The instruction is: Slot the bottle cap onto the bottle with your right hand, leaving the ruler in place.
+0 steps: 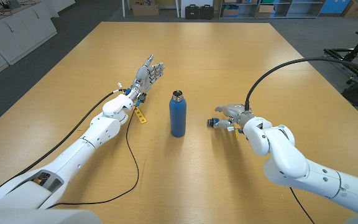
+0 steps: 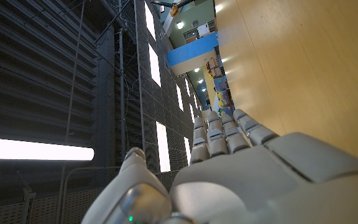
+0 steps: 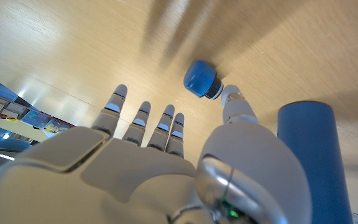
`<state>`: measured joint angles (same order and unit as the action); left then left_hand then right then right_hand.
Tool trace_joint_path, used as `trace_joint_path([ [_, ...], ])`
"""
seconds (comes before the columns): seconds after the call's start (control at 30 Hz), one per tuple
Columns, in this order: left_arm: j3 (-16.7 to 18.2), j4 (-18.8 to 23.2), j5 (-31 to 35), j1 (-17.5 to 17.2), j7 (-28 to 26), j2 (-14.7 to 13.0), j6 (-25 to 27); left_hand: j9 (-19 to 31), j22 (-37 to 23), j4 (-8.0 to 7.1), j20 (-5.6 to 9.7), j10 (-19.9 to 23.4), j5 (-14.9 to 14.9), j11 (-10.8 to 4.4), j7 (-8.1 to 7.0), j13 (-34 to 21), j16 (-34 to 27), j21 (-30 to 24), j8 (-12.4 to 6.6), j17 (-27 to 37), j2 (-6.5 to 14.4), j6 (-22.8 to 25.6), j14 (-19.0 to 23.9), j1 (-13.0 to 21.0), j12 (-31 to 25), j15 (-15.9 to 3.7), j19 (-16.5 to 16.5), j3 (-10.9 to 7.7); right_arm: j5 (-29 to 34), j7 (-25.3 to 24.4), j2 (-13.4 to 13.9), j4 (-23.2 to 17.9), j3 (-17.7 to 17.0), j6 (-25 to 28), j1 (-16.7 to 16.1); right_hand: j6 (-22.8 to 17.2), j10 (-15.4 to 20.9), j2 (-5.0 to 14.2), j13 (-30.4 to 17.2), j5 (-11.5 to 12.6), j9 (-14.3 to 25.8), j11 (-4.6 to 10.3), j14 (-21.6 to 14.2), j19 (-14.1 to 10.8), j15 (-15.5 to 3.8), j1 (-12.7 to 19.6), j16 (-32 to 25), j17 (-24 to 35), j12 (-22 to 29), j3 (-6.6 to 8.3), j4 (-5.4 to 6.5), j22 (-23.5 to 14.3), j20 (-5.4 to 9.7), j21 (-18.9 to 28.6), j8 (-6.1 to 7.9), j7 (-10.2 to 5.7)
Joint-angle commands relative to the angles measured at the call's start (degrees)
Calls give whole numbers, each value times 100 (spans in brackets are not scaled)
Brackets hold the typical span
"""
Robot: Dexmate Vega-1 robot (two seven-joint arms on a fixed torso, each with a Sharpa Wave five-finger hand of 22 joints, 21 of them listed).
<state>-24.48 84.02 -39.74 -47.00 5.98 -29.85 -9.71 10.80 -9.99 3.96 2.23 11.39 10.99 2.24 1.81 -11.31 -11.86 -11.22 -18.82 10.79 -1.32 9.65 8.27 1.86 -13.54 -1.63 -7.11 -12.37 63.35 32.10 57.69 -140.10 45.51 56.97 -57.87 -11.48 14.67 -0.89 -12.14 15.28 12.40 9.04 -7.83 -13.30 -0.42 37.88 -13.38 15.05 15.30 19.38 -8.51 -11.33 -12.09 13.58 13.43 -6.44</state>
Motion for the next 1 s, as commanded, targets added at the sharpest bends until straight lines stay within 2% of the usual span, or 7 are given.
trace_joint_path([
  [0.03, 7, 18, 15, -24, -21, 1, -38, 11, -24, 6, 27, 31, 18, -7, -3, -26, 3, 7, 38, 10, 47, 41, -5, 11, 17, 5, 17, -16, 631, 290, -364, 272, -96, -200, -199, -99, 113, -26, -11, 49, 33, 28, -116, -79, -17, 16, -41, 23, 62, -16, 11, -10, -11, 45, 34, -8],
  [0.37, 9, 16, 12, -20, -18, -7, -26, 11, -24, 8, 18, 34, 18, -6, -1, -27, 9, 9, 47, 11, 50, 52, -11, 10, 25, 5, 26, -16, 915, 335, -682, 493, -289, -502, -410, -155, 179, -37, -9, 59, 37, 43, -179, -134, -33, 16, -58, 28, 84, -25, 15, -9, -10, 59, 55, -60],
  [0.63, 19, 18, 13, -23, -11, -5, -61, 12, -24, 10, 14, 46, 17, -6, -4, -28, 10, 10, 57, 11, 52, 51, -8, 9, 27, 1, 31, -15, 1372, 319, -922, 667, -383, -656, -602, -205, 274, -51, -5, 78, 40, 113, -260, -238, -79, 30, -79, 34, 113, -30, 12, -8, -2, 90, 74, -119],
  [1.0, 25, 54, 10, -51, -29, -33, -32, 12, -24, 12, 9, 45, 16, -14, -8, -29, 10, 9, 66, 11, 55, 56, 0, 9, 35, -1, 33, -15, 1514, 253, -1190, 893, -634, -944, -831, -363, 382, -52, -1, 105, 45, 207, -365, -339, -131, 61, -104, 41, 135, -27, 11, -6, 16, 112, 137, -210],
])
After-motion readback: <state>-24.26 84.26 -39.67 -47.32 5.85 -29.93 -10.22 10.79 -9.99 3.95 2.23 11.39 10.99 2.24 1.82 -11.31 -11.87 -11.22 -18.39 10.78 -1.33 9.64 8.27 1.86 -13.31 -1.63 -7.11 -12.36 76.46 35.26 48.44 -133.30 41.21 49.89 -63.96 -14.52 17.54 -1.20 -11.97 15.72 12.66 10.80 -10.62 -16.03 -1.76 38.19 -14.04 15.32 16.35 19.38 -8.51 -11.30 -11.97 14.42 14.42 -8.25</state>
